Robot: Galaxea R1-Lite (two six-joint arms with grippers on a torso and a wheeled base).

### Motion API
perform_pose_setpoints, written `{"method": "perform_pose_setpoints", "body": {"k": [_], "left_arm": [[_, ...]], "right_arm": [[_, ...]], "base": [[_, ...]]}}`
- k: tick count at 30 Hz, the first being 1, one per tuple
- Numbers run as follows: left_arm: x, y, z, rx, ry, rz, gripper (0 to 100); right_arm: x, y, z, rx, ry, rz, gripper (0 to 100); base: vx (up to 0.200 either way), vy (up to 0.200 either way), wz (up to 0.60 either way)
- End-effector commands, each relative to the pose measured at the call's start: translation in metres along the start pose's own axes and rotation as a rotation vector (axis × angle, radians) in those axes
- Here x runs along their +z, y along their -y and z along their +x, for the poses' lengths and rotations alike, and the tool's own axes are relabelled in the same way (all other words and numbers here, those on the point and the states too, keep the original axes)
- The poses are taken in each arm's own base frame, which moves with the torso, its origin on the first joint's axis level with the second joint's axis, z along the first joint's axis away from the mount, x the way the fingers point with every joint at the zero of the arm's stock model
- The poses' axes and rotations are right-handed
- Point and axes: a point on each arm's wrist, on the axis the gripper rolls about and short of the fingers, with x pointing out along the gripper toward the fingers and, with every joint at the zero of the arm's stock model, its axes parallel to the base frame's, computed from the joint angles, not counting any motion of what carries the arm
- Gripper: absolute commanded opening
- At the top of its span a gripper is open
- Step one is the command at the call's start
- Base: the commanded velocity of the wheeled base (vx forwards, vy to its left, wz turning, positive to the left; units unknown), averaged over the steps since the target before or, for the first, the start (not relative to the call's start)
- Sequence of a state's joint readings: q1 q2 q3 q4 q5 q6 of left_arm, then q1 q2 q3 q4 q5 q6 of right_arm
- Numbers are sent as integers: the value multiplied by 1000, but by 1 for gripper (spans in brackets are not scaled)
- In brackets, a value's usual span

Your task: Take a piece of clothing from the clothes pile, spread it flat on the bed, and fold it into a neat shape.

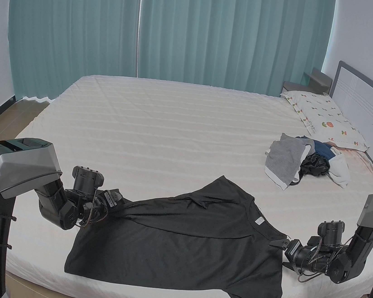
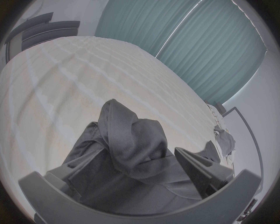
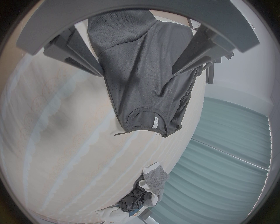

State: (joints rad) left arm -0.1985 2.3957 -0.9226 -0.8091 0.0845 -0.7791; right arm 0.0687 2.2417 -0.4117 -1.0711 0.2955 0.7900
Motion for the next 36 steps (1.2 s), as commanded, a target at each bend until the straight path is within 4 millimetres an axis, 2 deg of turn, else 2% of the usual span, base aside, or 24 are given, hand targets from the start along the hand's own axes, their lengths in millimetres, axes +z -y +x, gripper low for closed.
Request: {"method": "perform_pose_setpoints", "body": {"k": [1,7,10,14,18,28,29,36], "left_arm": [[1,-1,8,11,4,-6,0],[15,5,11,-18,52,-62,0],[31,8,15,-37,104,-138,0],[46,1,21,-36,143,-196,0],[42,-8,24,-5,121,-201,0],[43,-7,24,-20,126,-200,0],[43,-7,24,-21,127,-200,100],[53,-12,19,-16,145,-219,100]], "right_arm": [[-1,0,1,-2,-4,-1,100],[-1,0,1,-1,-3,-3,100],[-1,0,1,-1,-3,-3,100],[-1,0,1,0,-2,-4,100],[-1,0,1,0,-2,-4,100],[-1,0,1,0,-4,-6,100],[-1,0,1,0,-4,-6,100],[-2,0,2,-3,-7,-4,100]], "base": [[0,0,0],[0,0,0],[0,0,0],[0,0,0],[0,0,0],[0,0,0],[0,0,0],[0,0,0]]}}
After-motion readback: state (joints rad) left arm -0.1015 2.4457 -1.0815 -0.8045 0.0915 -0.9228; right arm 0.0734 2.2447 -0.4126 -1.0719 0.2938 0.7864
